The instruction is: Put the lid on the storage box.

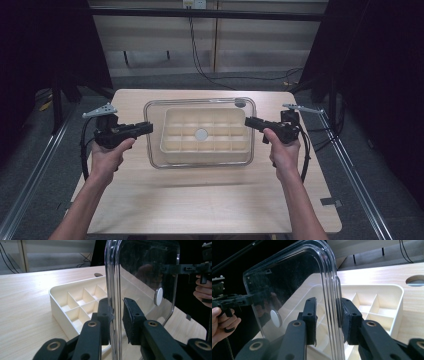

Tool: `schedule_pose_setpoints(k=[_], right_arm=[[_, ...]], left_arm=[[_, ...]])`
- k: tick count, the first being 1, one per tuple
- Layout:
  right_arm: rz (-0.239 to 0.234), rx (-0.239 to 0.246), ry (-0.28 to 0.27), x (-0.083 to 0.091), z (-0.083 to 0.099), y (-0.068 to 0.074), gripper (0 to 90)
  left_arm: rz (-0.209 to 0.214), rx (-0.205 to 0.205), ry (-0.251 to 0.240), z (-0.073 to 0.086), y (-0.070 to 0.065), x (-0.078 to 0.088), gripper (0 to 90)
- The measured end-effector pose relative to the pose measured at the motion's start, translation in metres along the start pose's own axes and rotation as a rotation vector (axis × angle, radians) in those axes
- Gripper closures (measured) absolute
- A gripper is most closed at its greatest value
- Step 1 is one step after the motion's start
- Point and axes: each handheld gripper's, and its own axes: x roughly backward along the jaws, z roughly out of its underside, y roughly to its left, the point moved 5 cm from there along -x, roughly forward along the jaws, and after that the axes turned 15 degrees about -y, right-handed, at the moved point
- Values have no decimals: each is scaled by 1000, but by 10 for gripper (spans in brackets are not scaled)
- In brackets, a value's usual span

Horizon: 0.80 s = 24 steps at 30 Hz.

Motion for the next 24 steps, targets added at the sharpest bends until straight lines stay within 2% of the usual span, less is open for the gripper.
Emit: schedule_pose_setpoints(k=[13, 15, 19, 23, 24], right_arm=[[29, 0, -7, -14, -14, -9, 681], [32, 2, -5, -15, -16, -11, 681], [31, -22, -8, -18, -17, -17, 681], [34, -59, -17, -22, -17, -24, 676], [40, -56, -9, -22, -16, -26, 676]], left_arm=[[-21, 5, 7, -9, 9, -16, 761], [-23, -14, 22, -11, 11, -21, 759], [-23, -18, 27, -17, 13, -26, 760], [-38, -21, 43, -14, 15, -32, 758], [-42, -15, 41, -13, 15, -33, 759]])
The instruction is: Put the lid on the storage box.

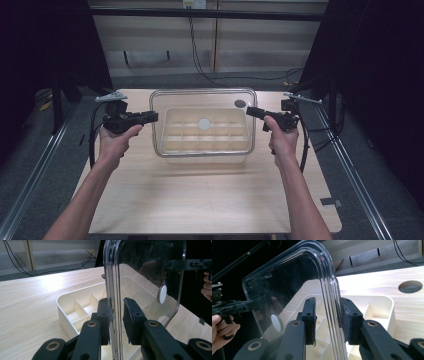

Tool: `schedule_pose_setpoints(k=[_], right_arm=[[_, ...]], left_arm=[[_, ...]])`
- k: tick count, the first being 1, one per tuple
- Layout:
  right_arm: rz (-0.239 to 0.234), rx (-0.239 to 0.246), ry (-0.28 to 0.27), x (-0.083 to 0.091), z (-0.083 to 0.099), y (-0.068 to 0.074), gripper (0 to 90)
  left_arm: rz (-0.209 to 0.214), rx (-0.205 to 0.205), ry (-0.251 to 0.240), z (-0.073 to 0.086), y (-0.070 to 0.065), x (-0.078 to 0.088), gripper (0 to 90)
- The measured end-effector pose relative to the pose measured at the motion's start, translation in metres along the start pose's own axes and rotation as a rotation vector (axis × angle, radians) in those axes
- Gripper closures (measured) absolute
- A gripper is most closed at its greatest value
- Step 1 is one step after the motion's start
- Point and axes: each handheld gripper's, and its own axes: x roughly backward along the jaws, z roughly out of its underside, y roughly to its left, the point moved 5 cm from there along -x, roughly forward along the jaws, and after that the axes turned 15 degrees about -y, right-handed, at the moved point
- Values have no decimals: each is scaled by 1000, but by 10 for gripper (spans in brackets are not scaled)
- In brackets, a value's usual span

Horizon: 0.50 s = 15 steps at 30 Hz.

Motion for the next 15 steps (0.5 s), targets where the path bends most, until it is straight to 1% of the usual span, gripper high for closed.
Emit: schedule_pose_setpoints(k=[3, 6, 8, 9, 11, 12, 14, 15], right_arm=[[15, 4, 16, -1, 3, -3, 673], [24, 3, 13, -2, 3, -4, 674], [26, 4, 21, -4, 3, -6, 669], [33, 4, 32, -6, 5, -8, 666], [52, 5, 50, -9, 8, -12, 659], [53, 8, 52, -10, 9, -13, 657], [60, 9, 57, -12, 10, -15, 659], [62, 16, 57, -13, 10, -17, 659]], left_arm=[[0, 4, 7, 1, 1, -3, 759], [-2, 9, 6, -2, 3, -6, 758], [1, 6, 11, -3, 4, -7, 759], [-2, 12, 10, -2, 4, -8, 759], [-5, 6, 20, -1, 6, -10, 759], [-7, 7, 24, 0, 8, -11, 759], [-2, 23, 23, 1, 10, -14, 758], [3, 24, 20, 2, 11, -15, 758]])
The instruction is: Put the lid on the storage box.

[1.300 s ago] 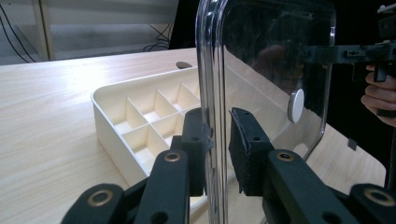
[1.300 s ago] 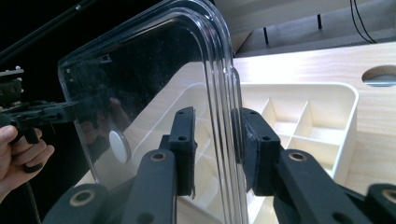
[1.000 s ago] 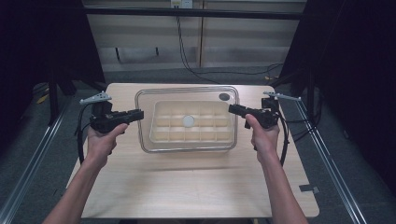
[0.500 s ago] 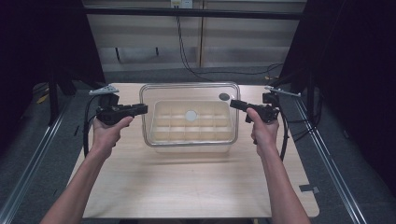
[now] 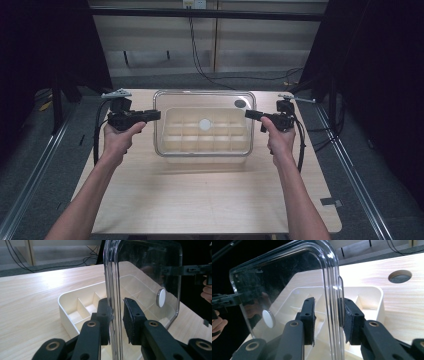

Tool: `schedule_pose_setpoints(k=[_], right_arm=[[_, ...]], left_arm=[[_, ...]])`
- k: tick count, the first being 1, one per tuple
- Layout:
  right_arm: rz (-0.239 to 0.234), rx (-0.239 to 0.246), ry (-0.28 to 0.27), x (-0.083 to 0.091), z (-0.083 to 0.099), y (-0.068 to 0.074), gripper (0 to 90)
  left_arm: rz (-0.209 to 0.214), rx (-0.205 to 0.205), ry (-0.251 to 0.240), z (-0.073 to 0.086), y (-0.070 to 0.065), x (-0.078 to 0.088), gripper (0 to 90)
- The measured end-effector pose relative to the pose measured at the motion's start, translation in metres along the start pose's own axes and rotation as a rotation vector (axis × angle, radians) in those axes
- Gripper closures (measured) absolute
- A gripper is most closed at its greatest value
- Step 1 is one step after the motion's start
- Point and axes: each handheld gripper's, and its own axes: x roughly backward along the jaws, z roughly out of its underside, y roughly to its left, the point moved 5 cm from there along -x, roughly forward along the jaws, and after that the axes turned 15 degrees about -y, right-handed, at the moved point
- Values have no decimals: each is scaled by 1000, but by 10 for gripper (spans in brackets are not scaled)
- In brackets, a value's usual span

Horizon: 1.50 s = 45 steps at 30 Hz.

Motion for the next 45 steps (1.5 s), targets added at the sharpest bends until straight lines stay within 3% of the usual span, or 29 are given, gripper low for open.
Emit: schedule_pose_setpoints(k=[7, 13, 18, 29, 34, 45], right_arm=[[14, -22, 8, -6, 0, -11, 662], [35, -3, 38, -11, -5, -14, 659], [32, 0, 37, -10, -4, -11, 674], [-4, -12, -7, 0, -13, 6, 690], [10, -28, -3, -9, -18, -1, 690], [40, -31, 39, -25, -4, -19, 673]], left_arm=[[6, 24, 2, 3, 5, -10, 755], [-5, 35, 16, 4, 12, -18, 746], [-4, 66, 19, 11, 16, -17, 747], [7, 66, 0, 4, 12, -4, 763], [-5, 72, -1, 1, 16, -11, 761], [-43, 79, 39, 4, 30, -27, 740]])
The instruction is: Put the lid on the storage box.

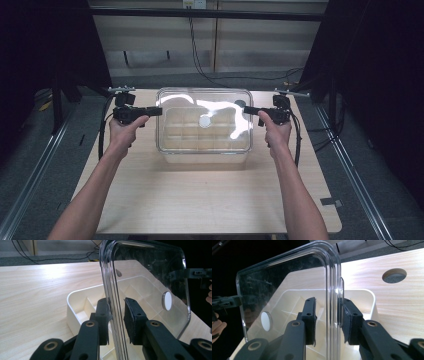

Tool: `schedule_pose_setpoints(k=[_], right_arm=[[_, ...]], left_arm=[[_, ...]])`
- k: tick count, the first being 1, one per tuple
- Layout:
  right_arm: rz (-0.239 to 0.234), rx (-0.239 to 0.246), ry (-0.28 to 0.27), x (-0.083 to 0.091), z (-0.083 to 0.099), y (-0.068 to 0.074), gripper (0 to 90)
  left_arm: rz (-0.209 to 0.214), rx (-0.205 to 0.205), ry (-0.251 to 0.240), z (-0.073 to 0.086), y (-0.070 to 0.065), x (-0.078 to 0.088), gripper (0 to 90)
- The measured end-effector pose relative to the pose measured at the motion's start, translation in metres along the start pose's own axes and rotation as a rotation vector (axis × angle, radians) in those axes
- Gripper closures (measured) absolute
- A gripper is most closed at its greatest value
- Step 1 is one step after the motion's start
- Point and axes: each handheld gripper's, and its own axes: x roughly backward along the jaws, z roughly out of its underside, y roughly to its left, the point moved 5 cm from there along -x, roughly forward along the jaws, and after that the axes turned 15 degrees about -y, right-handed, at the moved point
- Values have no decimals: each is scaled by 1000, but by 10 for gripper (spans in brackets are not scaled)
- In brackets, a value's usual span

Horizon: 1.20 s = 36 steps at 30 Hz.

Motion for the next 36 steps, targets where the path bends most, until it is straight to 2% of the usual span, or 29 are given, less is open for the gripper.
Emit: schedule_pose_setpoints(k=[11, 18, 25, 27, 29, 31, 32, 36], right_arm=[[58, 7, 58, -20, 8, -14, 615], [89, -4, 81, -31, 16, -24, 586], [134, 15, 106, -39, 23, -28, 550], [154, 33, 105, -40, 24, -28, 537], [160, 44, 109, -42, 26, -29, 526], [165, 40, 118, -43, 27, -30, 522], [169, 35, 118, -43, 28, -31, 520], [198, 63, 132, -46, 31, -32, 499]], left_arm=[[-36, 25, 37, 10, 16, -15, 723], [-35, 93, 40, 21, 27, -25, 707], [-36, 124, 55, 29, 33, -32, 684], [-34, 120, 65, 32, 35, -33, 674], [-41, 140, 57, 33, 35, -35, 672], [-36, 128, 73, 35, 37, -35, 667], [-36, 144, 76, 36, 37, -36, 662], [-43, 144, 92, 40, 39, -39, 647]])
